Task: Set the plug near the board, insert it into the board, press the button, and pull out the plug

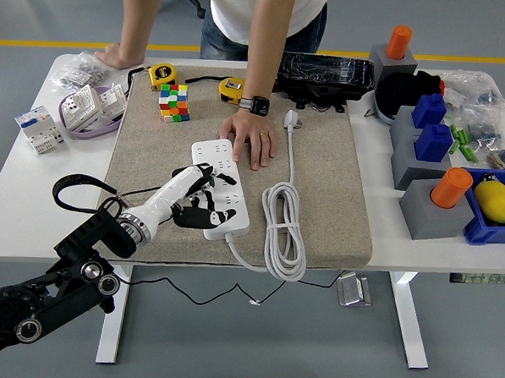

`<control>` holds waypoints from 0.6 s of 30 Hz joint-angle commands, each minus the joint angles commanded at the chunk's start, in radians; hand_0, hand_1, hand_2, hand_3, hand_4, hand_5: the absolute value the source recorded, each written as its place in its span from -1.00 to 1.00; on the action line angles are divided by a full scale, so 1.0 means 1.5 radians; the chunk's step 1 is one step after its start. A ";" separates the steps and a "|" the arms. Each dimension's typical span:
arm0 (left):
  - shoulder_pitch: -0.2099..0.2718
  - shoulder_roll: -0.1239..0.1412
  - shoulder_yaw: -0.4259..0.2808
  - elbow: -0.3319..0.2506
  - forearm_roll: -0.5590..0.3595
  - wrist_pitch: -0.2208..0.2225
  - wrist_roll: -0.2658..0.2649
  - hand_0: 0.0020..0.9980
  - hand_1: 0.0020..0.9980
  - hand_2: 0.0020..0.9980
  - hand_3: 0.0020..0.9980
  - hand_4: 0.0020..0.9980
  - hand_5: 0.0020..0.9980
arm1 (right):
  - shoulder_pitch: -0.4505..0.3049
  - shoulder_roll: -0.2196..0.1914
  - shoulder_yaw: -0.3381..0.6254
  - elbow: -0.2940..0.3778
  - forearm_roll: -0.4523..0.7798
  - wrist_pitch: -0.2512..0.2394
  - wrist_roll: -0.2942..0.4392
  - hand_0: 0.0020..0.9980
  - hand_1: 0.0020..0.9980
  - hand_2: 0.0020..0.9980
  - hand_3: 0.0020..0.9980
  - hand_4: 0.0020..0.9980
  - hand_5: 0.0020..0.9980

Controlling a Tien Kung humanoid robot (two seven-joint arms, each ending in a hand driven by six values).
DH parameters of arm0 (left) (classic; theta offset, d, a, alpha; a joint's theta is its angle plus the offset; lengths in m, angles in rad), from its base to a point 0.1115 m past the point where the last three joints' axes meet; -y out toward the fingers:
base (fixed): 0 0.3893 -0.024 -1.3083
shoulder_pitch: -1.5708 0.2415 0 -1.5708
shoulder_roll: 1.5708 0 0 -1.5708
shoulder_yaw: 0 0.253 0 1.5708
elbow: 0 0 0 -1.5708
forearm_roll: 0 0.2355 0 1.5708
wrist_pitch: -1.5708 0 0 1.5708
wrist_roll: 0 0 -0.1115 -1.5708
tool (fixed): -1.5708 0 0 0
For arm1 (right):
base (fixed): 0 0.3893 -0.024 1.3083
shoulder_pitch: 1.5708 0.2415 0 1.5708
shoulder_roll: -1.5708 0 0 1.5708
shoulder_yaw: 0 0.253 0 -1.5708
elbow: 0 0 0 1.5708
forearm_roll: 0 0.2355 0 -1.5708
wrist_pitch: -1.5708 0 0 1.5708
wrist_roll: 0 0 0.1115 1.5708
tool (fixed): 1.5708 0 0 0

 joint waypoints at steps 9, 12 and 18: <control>-0.042 -0.027 -0.014 0.079 0.070 0.065 -0.048 0.43 0.51 0.47 0.33 0.78 -0.43 | 0.002 0.000 -0.003 0.000 0.002 0.000 0.000 0.20 0.28 0.28 0.11 0.91 -0.02; -0.057 -0.032 -0.014 0.107 0.113 0.057 -0.029 0.43 0.51 0.47 0.33 0.78 -0.43 | 0.002 -0.001 -0.003 0.000 0.002 0.000 0.000 0.20 0.28 0.28 0.11 0.91 -0.02; -0.078 -0.042 -0.012 0.168 0.180 0.035 0.010 0.48 0.58 0.54 0.53 0.92 -0.39 | 0.002 -0.002 -0.002 0.000 0.002 0.000 0.000 0.20 0.28 0.28 0.11 0.91 -0.02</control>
